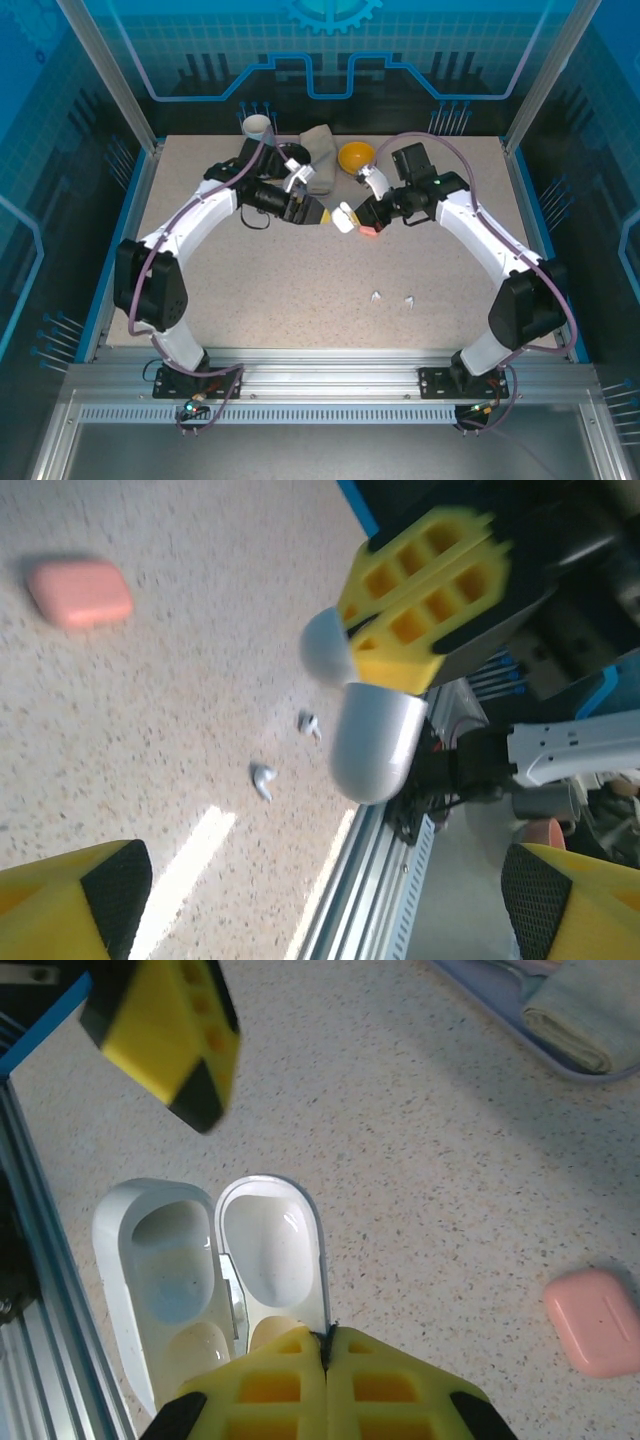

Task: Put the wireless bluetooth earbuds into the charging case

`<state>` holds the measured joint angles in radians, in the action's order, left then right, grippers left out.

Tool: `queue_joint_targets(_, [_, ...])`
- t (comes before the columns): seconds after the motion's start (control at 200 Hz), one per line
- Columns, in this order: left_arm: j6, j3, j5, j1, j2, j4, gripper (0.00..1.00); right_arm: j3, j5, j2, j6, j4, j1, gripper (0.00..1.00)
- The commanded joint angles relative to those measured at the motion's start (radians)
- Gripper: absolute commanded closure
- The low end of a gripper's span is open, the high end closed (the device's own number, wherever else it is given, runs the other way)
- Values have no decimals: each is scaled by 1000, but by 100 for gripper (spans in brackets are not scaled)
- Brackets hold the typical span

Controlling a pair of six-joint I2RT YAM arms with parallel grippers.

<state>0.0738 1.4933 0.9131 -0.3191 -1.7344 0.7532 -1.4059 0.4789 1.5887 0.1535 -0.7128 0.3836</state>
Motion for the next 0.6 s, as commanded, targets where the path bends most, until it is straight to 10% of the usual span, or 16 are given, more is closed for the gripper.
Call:
queue_joint_targets(0.0, [99, 64, 50, -36, -33, 129, 13, -36, 53, 21, 72, -100, 23, 100])
queue_joint_targets(0.595, [220, 173, 140, -87, -137, 304, 37, -61, 113, 34, 89, -123, 49, 100])
